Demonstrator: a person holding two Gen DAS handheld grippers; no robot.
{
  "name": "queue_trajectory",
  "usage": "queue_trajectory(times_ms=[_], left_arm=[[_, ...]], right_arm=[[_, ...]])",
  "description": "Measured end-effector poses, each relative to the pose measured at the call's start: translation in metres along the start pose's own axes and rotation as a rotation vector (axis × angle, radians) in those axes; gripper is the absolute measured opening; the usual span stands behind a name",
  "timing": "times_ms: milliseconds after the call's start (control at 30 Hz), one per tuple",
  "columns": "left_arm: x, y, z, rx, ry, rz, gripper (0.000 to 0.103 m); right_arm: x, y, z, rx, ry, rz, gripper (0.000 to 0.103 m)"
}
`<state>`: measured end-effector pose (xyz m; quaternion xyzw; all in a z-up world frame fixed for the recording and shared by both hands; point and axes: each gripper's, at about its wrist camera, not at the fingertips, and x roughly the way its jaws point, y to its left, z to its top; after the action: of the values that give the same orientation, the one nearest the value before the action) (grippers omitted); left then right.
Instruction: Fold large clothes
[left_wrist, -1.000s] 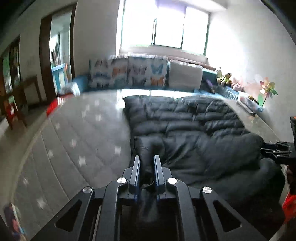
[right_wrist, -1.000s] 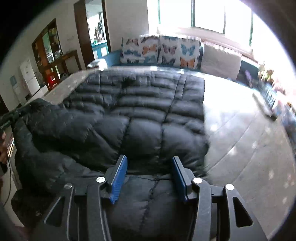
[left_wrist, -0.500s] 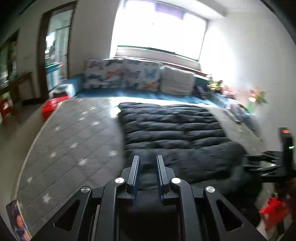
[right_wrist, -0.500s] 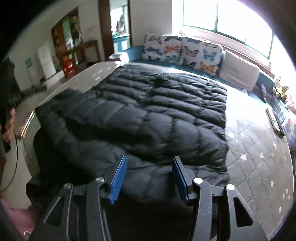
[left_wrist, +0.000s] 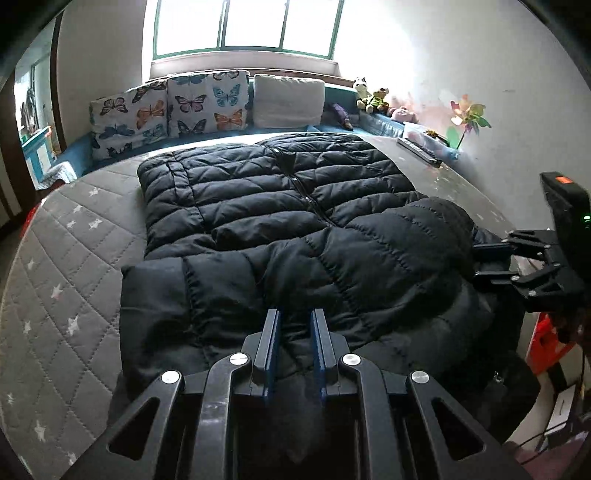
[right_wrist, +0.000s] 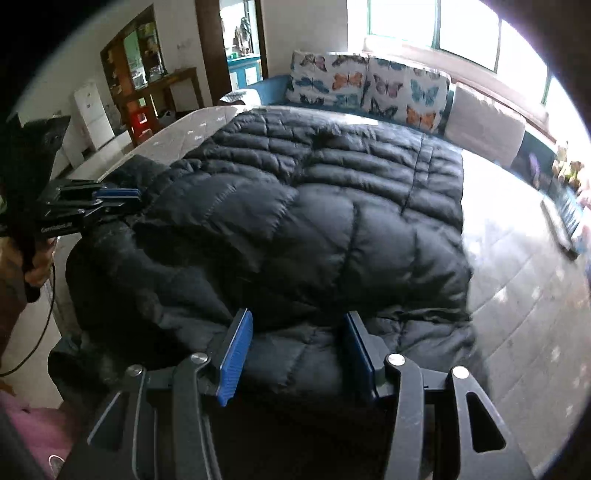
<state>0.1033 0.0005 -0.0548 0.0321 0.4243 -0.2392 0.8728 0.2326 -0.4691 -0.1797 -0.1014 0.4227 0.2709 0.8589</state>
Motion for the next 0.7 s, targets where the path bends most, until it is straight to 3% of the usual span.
queue_trajectory(times_ms=[100,300,433,533,700], left_arm=[[0.011,0.007,-0.006,-0.014,0.021,-0.024,0.018],[0.023,0.008,-0.007,-0.001,0.023,0.007,0.019],[0.024,0.01,-0.006,-0.013,0.026,0.006,0.019],[0.024,0.011,-0.006,-0.016,0.021,0.005,0.019],[0.024,0.011,-0.007,-0.016,0.017,0.005,0.019]], right_arm=[[0.01,0.003,-0.003,-0.035,0.018,-0.02,0.059],[0.014,0.005,-0.009,-0.05,0.005,-0.03,0.059],[-0.002,0.005,0.006,-0.044,0.006,-0.036,0.059],[-0.017,0.005,0.023,-0.054,-0.052,-0.047,0.059],[0.004,-0.006,0.039,-0.019,-0.043,-0.049,0.059]])
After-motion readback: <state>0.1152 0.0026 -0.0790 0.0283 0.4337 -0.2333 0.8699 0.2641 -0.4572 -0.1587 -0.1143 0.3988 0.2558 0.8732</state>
